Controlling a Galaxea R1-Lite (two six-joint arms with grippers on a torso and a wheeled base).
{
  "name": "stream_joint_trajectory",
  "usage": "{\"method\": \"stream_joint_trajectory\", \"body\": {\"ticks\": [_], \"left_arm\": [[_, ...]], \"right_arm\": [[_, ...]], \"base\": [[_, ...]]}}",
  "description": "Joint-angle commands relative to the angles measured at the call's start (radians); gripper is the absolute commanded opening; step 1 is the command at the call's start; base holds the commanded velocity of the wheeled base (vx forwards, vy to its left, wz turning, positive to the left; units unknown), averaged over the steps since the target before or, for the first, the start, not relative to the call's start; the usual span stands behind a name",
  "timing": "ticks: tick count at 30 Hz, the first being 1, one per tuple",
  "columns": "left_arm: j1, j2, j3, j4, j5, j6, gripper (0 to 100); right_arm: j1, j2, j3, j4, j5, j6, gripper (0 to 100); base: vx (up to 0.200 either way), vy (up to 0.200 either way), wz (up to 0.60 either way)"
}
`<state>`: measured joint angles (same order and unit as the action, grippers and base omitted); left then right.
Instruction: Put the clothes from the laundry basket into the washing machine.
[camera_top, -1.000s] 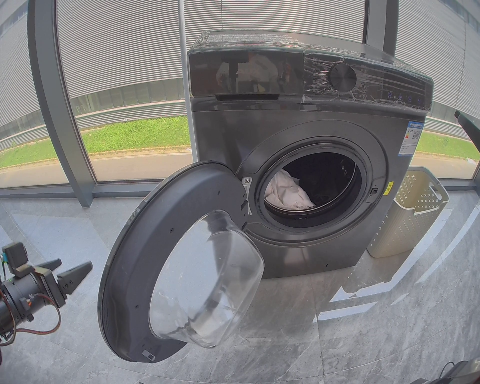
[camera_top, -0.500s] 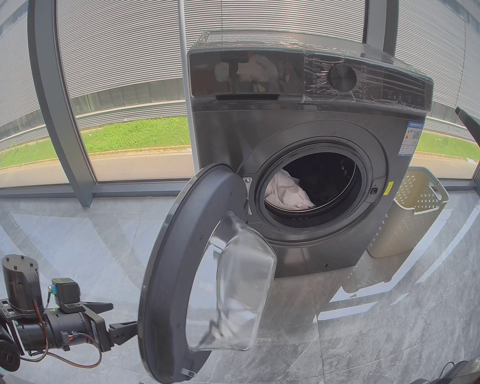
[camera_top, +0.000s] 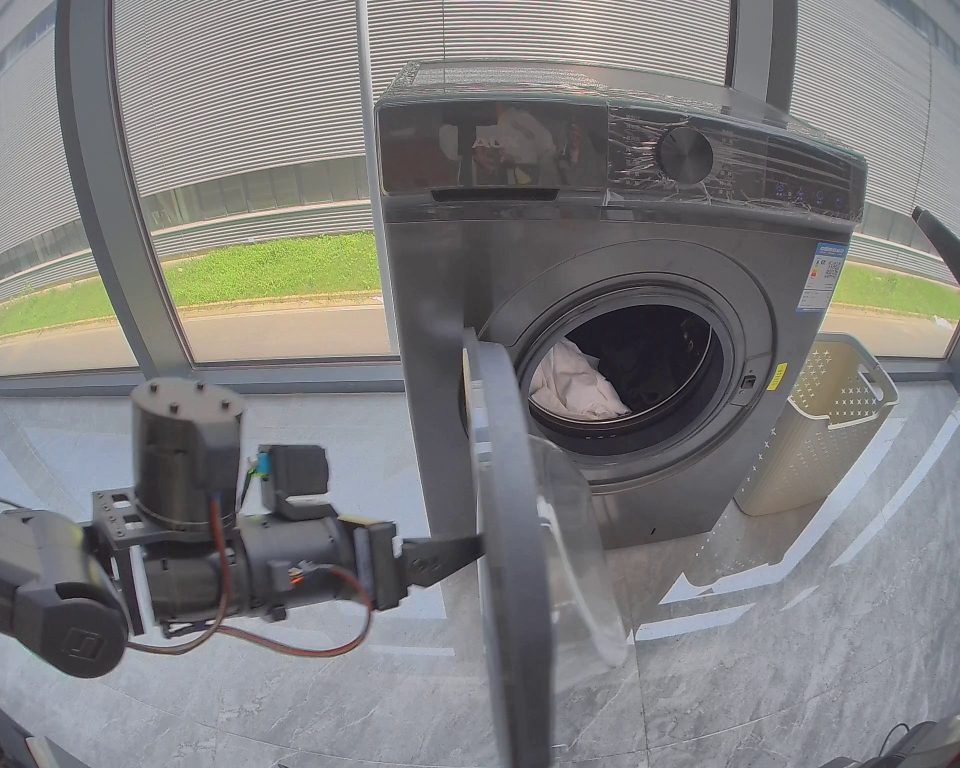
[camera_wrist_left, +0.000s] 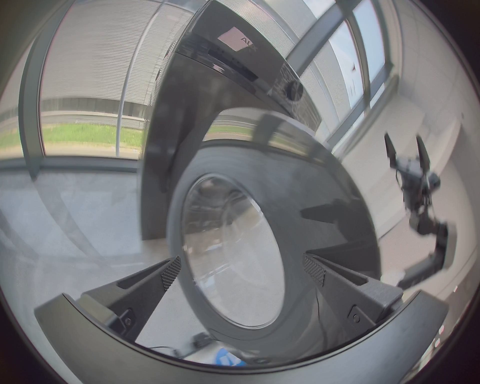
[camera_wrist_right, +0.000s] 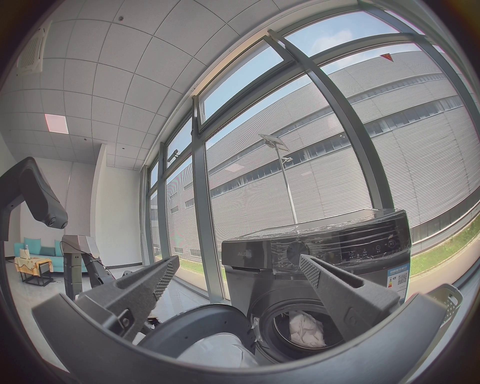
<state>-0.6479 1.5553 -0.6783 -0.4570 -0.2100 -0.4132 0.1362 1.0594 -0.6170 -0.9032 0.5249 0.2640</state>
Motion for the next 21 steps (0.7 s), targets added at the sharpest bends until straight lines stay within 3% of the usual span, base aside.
{"method": "stream_joint_trajectory", "body": {"ticks": [1, 4, 14, 21], "left_arm": [[-0.199, 0.247, -0.214, -0.068, 0.130, -0.239, 100], [-0.156, 0.249, -0.216, -0.078, 0.158, -0.237, 100], [-0.085, 0.152, -0.205, -0.111, 0.176, -0.239, 100], [0.079, -0.120, -0.055, -0.111, 0.176, -0.237, 100]], "right_arm": [[-0.004, 0.005, -0.013, 0.000, 0.000, 0.000, 100], [-0.003, 0.005, -0.018, 0.000, 0.000, 0.000, 100], [-0.003, 0.017, -0.023, 0.000, 0.001, 0.000, 100], [-0.001, 0.019, -0.021, 0.000, 0.003, 0.000, 100]], "base": [[0.000, 0.000, 0.00], [0.000, 0.000, 0.00], [0.000, 0.000, 0.00], [0.000, 0.000, 0.00]]}}
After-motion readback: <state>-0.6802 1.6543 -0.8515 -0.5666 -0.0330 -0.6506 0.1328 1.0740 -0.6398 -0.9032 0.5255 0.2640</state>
